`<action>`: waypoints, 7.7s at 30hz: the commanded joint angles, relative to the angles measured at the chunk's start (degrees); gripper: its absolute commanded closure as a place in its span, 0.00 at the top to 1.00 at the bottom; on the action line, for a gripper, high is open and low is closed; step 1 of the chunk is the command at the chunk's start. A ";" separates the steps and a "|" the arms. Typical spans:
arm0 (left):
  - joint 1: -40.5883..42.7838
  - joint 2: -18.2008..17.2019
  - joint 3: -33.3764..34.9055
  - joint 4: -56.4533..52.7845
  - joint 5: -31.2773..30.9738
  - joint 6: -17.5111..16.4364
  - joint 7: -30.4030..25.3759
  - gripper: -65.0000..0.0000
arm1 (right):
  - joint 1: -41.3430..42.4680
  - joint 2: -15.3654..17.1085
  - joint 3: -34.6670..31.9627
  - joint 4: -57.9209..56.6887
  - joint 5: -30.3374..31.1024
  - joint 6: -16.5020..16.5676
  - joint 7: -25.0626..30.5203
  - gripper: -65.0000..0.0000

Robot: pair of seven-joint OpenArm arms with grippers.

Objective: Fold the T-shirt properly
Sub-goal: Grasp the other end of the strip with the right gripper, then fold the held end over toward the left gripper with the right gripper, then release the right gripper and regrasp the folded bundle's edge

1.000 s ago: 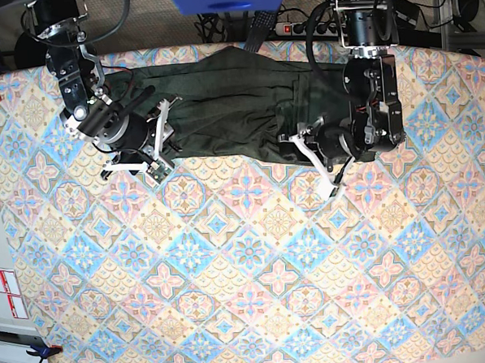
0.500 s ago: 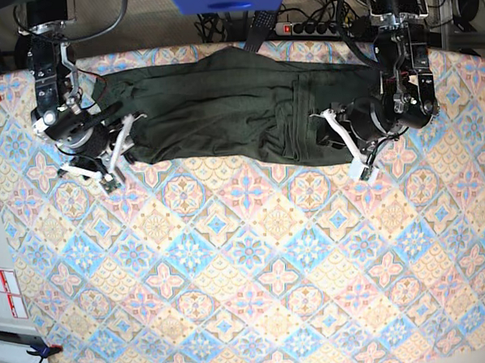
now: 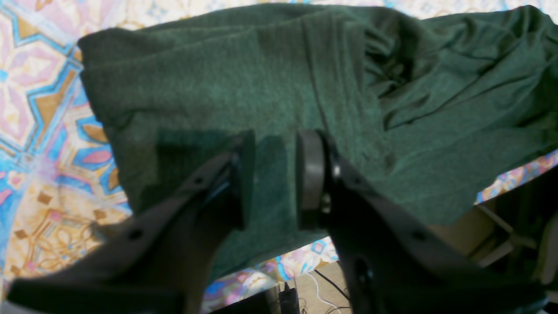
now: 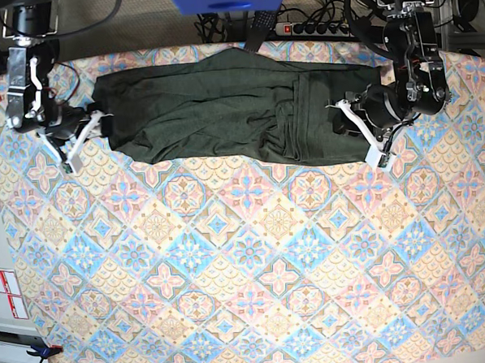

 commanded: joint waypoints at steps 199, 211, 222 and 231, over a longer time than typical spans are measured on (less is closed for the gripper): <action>2.61 -0.96 -13.68 1.17 -1.46 -0.59 -0.97 0.22 | 13.00 -15.08 -30.04 8.10 -15.08 9.53 -1.92 0.44; 2.61 -0.96 -13.68 1.17 -1.46 -0.59 -0.97 0.22 | 14.49 -16.32 -35.49 8.02 -14.99 10.50 -2.10 0.11; 2.61 -1.05 -13.68 1.17 -1.46 -0.59 -0.97 0.22 | 14.76 -18.07 -44.02 14.78 -15.25 15.29 -2.01 0.08; 2.44 -1.14 -13.68 1.08 -1.46 -0.59 -0.97 0.22 | 19.06 -18.25 -50.53 12.68 -15.34 15.29 -2.45 0.08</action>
